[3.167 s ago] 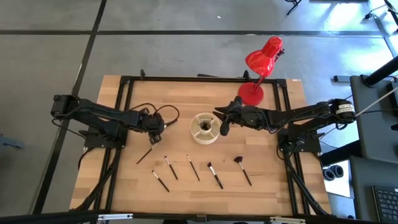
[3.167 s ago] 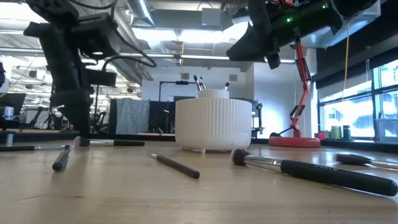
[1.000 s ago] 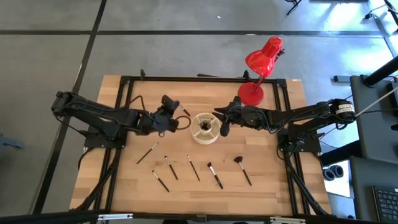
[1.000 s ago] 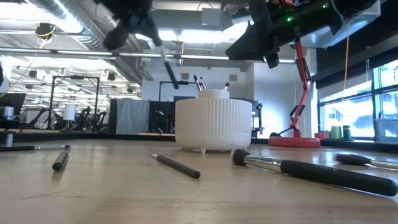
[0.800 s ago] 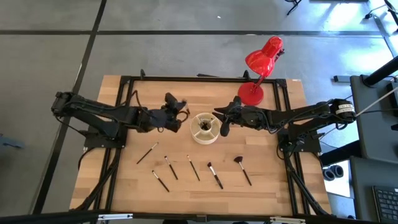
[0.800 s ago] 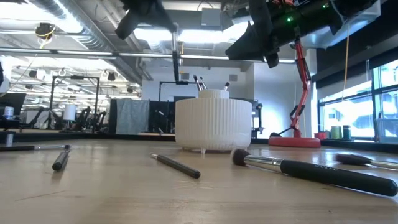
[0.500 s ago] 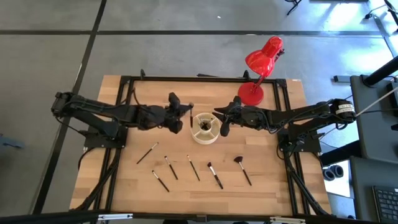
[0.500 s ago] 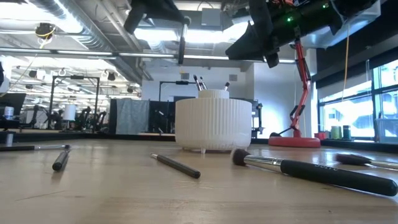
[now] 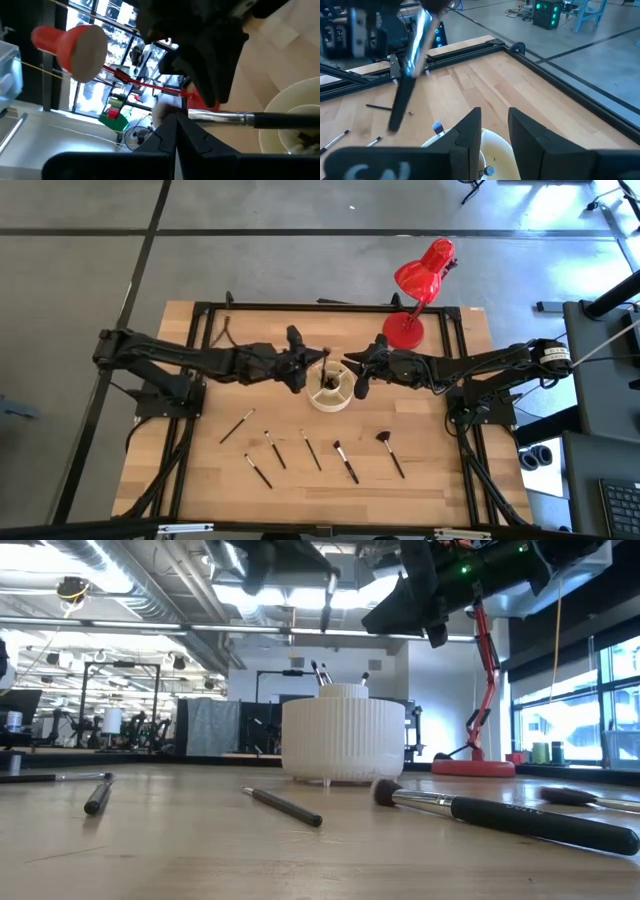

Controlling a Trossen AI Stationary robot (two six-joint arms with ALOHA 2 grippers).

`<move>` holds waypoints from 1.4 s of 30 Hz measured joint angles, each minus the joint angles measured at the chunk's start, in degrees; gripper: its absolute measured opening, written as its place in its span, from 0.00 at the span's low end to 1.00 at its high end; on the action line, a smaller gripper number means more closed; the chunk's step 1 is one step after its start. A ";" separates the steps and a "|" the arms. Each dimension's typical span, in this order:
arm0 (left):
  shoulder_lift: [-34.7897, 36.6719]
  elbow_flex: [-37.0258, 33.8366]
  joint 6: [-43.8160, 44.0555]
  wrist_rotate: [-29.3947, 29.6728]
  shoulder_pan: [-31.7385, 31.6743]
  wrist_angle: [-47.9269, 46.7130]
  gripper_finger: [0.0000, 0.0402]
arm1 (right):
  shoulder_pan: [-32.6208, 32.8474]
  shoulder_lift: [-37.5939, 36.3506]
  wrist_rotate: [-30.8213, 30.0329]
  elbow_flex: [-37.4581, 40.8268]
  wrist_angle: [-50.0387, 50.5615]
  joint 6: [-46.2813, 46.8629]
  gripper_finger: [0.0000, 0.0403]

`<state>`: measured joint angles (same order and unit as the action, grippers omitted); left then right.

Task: Put items in baskets/containers
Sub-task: Put the powder brush into the brush organizer

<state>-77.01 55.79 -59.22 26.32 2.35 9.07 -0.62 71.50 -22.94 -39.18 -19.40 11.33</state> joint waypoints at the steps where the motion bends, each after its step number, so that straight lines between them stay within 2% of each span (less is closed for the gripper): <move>1: -1.08 0.00 -0.11 -0.04 0.00 1.02 0.01 | 0.00 0.00 0.00 0.00 0.00 0.00 0.24; 7: -7.14 0.00 -0.46 -0.09 0.00 7.00 0.01 | 0.00 -0.02 0.00 0.00 0.33 -0.37 0.24; 18: -14.81 -0.02 0.00 5.94 -0.07 7.07 0.00 | 0.00 -0.02 0.00 0.00 1.79 -1.11 0.24; 28: -11.96 -0.03 -1.99 11.35 0.22 10.56 0.00 | 0.00 -0.02 0.00 0.00 1.77 -1.11 0.24; 42: -9.94 -0.02 1.16 9.40 0.72 10.28 0.00 | 0.00 -0.02 0.00 0.00 1.75 -1.09 0.24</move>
<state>-86.94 55.77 -58.06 35.72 3.07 19.35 -0.62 71.48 -22.94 -39.18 -17.65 10.24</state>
